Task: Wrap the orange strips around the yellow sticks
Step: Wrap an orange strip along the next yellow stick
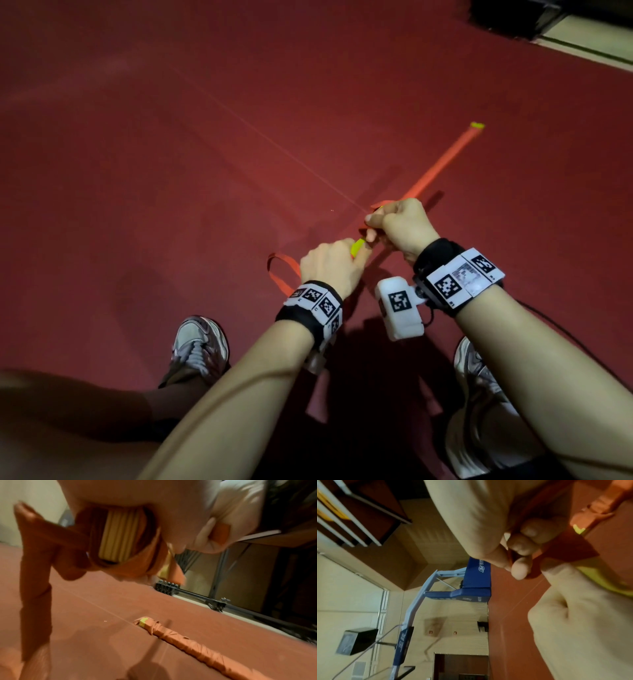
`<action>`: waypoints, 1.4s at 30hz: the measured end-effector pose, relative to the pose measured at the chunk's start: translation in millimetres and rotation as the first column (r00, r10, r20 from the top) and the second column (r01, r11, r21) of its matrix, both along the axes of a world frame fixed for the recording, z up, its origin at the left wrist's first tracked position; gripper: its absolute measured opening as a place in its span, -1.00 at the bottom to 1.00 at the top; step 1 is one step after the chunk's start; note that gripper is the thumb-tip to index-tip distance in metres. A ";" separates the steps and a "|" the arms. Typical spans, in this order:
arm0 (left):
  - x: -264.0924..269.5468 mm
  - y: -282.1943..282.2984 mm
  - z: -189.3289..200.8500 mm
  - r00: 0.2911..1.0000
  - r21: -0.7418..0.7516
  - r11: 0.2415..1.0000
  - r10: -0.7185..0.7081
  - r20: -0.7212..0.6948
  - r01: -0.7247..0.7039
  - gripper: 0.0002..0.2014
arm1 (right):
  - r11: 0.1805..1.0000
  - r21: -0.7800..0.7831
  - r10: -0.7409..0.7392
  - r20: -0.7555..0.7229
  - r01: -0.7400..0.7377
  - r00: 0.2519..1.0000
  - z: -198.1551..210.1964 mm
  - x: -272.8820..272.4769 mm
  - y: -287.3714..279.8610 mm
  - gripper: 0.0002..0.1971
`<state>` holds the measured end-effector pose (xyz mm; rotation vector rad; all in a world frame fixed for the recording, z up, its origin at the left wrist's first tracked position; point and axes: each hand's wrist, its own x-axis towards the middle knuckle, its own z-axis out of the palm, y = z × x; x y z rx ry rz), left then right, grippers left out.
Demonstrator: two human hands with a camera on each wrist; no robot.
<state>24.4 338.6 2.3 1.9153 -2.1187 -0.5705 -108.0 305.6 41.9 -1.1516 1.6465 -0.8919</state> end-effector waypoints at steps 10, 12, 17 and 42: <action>11.4 -3.5 -5.2 0.998 0.019 0.999 -0.042 -0.044 0.043 -0.38 | 0.982 0.157 0.063 0.269 -0.108 0.961 6.9 -3.3 5.0 -0.79; 11.0 -3.8 -8.2 0.995 0.046 0.999 -0.025 -0.097 0.029 -0.38 | 0.968 0.192 0.106 0.269 -0.162 0.957 9.5 -8.7 3.3 -0.70; 14.8 -6.5 -10.4 0.968 0.126 0.992 0.015 -0.249 0.017 -0.41 | 0.997 -0.080 0.019 0.376 0.012 0.927 11.4 -33.3 -4.1 -0.66; 4.5 -5.7 9.3 0.227 0.455 0.839 0.401 -0.888 0.299 -0.45 | 0.962 -0.095 0.233 0.771 -0.255 0.592 -21.1 -31.3 9.9 -0.39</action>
